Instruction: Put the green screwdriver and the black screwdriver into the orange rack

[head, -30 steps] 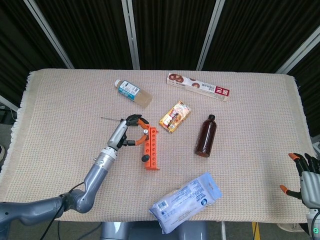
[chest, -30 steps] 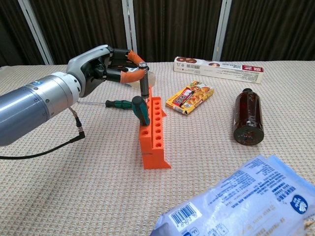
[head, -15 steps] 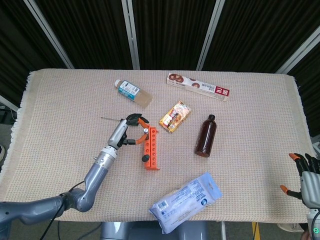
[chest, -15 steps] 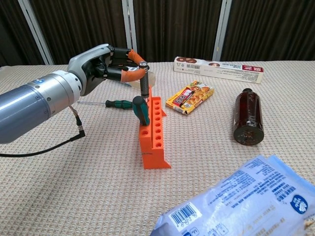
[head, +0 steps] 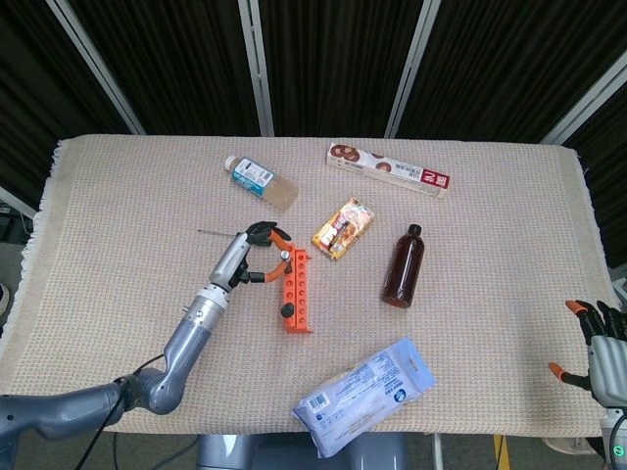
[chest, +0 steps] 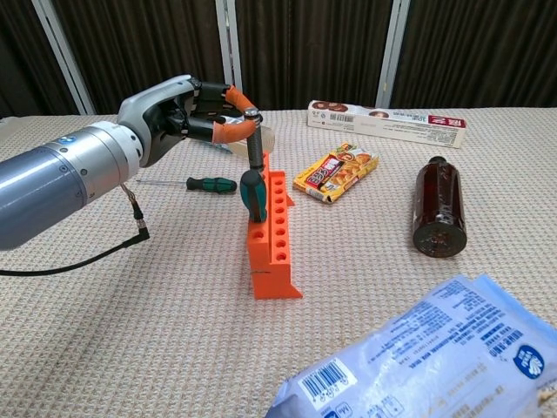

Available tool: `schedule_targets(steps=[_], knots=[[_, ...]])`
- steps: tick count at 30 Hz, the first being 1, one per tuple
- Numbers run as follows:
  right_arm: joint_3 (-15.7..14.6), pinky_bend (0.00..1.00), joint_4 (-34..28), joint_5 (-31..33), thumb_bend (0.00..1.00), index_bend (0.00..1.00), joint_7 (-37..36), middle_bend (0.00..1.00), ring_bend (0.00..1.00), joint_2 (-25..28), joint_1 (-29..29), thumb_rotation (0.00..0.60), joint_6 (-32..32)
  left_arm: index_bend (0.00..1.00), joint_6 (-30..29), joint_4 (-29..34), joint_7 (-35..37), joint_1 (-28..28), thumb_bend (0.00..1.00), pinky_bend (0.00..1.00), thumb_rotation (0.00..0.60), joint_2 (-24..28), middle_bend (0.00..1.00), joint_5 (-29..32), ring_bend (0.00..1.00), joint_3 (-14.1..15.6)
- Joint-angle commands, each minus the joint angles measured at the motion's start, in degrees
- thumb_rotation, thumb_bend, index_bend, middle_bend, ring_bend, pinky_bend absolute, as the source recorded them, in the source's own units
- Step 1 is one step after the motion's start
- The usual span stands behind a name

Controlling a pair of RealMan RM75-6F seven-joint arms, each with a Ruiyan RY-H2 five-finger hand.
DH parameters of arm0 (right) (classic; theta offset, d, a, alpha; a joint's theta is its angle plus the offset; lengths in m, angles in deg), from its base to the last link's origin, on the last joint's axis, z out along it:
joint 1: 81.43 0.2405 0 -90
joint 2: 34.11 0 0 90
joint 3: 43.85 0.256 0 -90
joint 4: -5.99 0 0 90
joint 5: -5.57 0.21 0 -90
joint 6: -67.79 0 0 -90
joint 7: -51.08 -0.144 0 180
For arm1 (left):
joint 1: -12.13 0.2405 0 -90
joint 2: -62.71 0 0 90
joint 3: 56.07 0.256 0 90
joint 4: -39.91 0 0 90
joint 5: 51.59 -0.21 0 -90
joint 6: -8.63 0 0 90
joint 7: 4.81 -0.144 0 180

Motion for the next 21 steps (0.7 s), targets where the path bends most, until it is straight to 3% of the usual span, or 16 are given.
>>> schedule_targets(steps=[1,21], knots=[[0.0,0.06,0.0,0.0,0.00,0.15,0.0,0.13,0.00,0.0,0.0,0.600,-0.1,0.70,0.2,-0.1,-0.2,0.0,0.54,0.04,0.600,0.0,0.31,0.2,0.10,0.0],[0.0,0.06,-0.2,0.2,0.00,0.15,0.3,0.13,0.00,0.0,0.1,0.600,-0.1,0.69,1.6,-1.5,-1.1,-0.3,0.54,0.04,0.600,-0.8,0.31,1.3,0.10,0.4]])
